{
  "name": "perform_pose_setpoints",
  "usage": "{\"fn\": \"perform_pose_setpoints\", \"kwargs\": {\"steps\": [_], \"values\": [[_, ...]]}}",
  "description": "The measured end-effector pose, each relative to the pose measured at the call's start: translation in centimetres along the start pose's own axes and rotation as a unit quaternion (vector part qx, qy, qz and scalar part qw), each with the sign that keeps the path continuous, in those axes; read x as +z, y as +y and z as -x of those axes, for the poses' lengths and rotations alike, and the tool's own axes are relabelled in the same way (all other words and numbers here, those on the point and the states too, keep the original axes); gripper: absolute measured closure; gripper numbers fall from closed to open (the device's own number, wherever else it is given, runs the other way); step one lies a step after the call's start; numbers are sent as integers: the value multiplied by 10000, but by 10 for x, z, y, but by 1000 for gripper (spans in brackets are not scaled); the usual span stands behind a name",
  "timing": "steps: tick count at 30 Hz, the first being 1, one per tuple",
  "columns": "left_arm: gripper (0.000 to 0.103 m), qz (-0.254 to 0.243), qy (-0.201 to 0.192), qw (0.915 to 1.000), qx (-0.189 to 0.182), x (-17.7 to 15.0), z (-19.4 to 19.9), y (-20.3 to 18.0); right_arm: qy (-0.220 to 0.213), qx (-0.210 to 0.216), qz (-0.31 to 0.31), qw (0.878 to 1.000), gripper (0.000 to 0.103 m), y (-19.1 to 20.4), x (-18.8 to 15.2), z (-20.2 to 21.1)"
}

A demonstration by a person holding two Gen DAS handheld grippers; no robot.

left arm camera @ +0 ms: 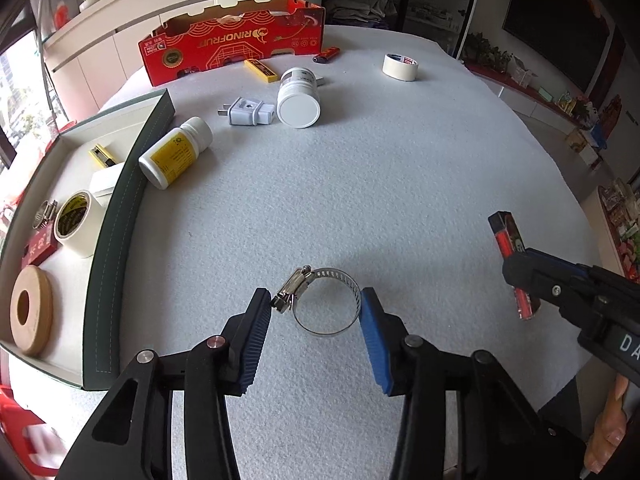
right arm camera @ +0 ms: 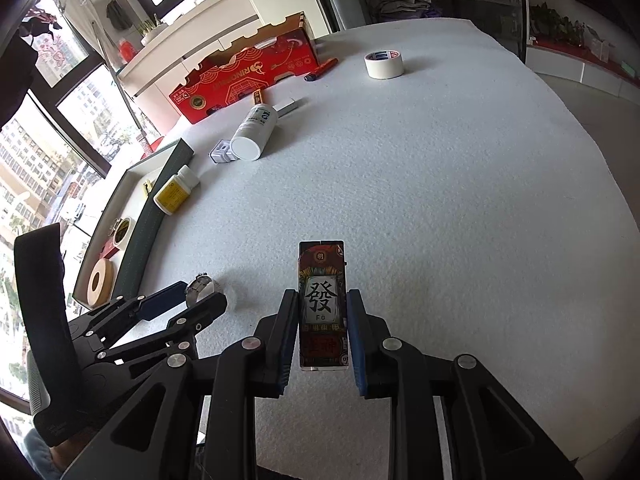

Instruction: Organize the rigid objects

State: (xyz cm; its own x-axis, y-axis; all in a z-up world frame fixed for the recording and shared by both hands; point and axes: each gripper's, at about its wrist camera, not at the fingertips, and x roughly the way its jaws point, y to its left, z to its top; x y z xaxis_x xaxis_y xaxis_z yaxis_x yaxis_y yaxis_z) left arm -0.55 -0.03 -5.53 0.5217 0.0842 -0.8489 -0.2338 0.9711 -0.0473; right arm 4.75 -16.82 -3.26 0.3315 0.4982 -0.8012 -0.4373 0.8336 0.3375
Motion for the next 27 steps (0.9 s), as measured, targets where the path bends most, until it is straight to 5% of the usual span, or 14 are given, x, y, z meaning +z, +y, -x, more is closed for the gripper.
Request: {"fn": "perform_pose_setpoints", "kwargs": {"steps": [16, 27], "values": [[55, 787, -1101, 9907, 132, 27, 76, 53, -276, 367, 831, 9955, 78, 79, 38, 12], [55, 1502, -1764, 9704, 684, 31, 127, 142, -508, 945, 1796, 9779, 78, 184, 75, 18]]}}
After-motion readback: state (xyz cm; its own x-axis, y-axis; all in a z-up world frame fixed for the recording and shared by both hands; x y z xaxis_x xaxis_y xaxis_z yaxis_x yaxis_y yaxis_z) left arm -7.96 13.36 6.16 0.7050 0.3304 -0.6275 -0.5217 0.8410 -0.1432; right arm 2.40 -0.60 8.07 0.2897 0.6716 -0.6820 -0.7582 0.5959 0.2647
